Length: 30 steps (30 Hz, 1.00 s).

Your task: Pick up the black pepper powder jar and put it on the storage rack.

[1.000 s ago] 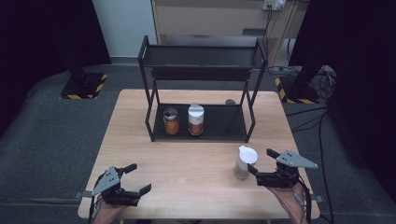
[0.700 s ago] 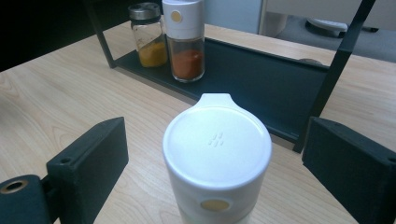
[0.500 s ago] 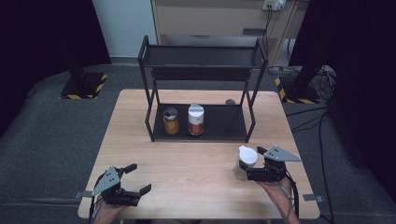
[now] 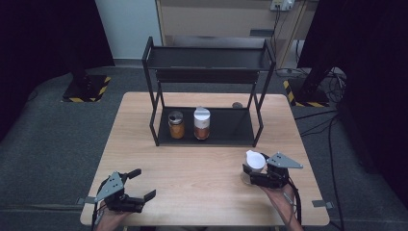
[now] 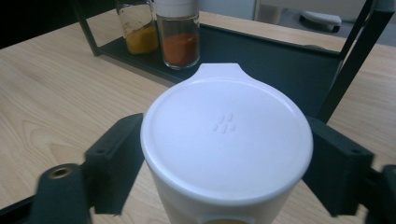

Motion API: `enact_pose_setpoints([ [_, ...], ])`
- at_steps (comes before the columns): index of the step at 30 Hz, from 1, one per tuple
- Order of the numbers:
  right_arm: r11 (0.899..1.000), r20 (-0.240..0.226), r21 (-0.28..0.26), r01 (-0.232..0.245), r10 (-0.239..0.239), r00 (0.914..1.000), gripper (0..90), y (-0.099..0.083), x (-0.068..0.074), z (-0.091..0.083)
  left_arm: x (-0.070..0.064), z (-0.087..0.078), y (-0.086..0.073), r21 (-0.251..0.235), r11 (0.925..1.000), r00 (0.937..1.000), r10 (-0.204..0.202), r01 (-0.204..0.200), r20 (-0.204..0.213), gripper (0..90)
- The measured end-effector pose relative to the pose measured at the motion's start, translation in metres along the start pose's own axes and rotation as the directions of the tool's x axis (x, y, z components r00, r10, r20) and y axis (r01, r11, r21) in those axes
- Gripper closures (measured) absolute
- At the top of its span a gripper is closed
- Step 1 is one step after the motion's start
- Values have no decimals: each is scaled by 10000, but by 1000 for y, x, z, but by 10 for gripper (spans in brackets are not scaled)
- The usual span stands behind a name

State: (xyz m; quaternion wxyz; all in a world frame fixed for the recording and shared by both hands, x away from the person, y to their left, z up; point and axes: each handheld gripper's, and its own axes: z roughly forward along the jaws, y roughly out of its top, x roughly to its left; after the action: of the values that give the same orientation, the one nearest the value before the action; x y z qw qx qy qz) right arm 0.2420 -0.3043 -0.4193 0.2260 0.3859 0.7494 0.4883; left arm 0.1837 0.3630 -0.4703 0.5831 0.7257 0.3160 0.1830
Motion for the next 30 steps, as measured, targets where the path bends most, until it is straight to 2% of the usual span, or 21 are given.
enact_pose_setpoints([
  [1,10000,22,-93,-16,16,10000,297,-3,0,0,0,0,0,-6,10000,10000,4,-4,3,26],
  [11,9998,203,-164,118,-114,9997,309,-4,5,0,0,0,0,-14,10000,10000,-18,18,5,26],
  [17,9998,237,-180,-36,41,9997,309,-1,5,0,0,0,0,-25,10000,10000,-6,6,3,26],
  [27,9997,238,-246,27,-21,9997,310,17,6,0,0,0,0,-25,10000,10000,10,-10,10,26],
  [30,9997,235,-257,-3,9,9997,310,29,8,3,0,0,0,-27,10000,10000,17,-17,17,26],
])
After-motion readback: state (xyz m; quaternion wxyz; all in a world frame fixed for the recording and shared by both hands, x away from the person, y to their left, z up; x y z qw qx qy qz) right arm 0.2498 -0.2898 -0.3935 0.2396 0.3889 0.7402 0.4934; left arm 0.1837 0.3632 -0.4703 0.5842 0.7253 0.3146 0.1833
